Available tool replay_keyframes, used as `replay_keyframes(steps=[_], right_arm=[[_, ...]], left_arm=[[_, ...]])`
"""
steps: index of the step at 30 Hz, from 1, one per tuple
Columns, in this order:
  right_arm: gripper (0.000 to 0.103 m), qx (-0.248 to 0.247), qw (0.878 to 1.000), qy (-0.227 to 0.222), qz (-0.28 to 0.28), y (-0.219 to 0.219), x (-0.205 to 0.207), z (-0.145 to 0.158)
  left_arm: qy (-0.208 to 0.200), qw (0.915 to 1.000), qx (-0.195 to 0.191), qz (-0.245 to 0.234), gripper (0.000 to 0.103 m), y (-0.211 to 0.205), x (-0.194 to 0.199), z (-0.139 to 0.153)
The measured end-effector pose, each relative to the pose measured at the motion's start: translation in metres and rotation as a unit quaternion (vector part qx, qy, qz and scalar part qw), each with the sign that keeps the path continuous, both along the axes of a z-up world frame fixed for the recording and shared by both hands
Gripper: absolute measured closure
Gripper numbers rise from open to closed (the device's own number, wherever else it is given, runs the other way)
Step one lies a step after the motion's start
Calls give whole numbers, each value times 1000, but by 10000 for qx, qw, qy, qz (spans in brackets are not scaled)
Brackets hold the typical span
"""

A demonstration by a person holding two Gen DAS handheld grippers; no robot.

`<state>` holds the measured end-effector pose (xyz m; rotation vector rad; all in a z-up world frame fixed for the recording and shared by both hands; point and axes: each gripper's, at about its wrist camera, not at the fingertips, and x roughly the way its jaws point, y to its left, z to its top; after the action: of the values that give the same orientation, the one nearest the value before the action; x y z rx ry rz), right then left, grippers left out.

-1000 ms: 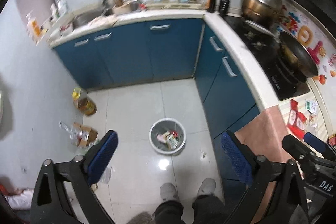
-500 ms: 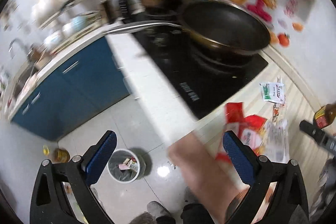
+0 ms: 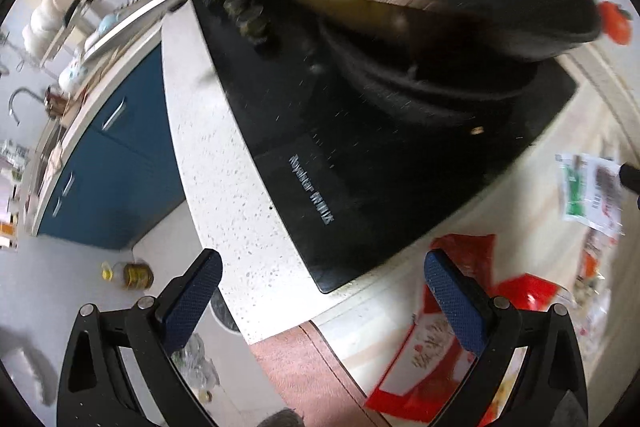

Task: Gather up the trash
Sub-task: 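Grasp the white sachet with the right gripper while the left grasps the red wrapper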

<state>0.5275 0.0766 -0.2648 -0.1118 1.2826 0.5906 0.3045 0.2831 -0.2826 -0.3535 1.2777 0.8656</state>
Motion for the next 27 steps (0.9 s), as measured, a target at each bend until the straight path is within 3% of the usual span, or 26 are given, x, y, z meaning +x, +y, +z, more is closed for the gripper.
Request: replay_keyframes(steps=[4, 5, 6, 7, 8, 10, 13, 18, 20, 21, 23, 27], right_arm=[[22, -1108, 9908, -292, 714, 44, 4, -41], [28, -1175, 9889, -354, 838, 46, 4, -47], [53, -1199, 9873, -446, 942, 49, 2, -52], [70, -1094, 9882, -482, 956, 49, 1, -52], [71, -942, 9901, -458, 932, 46, 1, -50], [89, -579, 9938, -410, 859, 38, 2, -41], [93, 37, 9970, -383, 678, 18, 0, -17], [89, 846, 9952, 89, 482, -22, 0, 12], [58, 756, 9942, 564, 508, -33, 1, 7], [36, 761, 9945, 597, 400, -41, 2, 6], [35, 738, 9955, 533, 251, -54, 4, 2], [34, 703, 9939, 846, 109, -74, 1, -15]], left_arm=[[146, 9996, -67, 211, 0, 4, 3, -15], [166, 9995, -86, 246, 0, 4, 3, -17], [188, 9994, -88, 270, 0, 3, 3, -19], [209, 9994, -83, 281, 0, 2, 3, -21], [216, 9993, -85, 293, 0, 1, 2, -21], [225, 9992, -106, 305, 0, -1, 2, -22], [144, 9993, -214, 287, 0, -6, 3, -22], [43, 9994, -348, 56, 0, -22, 11, -21], [38, 9994, -350, -37, 0, -25, 14, -21], [35, 9994, -344, -60, 0, -26, 15, -20], [25, 9993, -353, -94, 0, -28, 16, -20], [66, 9992, -364, -142, 0, -31, 16, -23]])
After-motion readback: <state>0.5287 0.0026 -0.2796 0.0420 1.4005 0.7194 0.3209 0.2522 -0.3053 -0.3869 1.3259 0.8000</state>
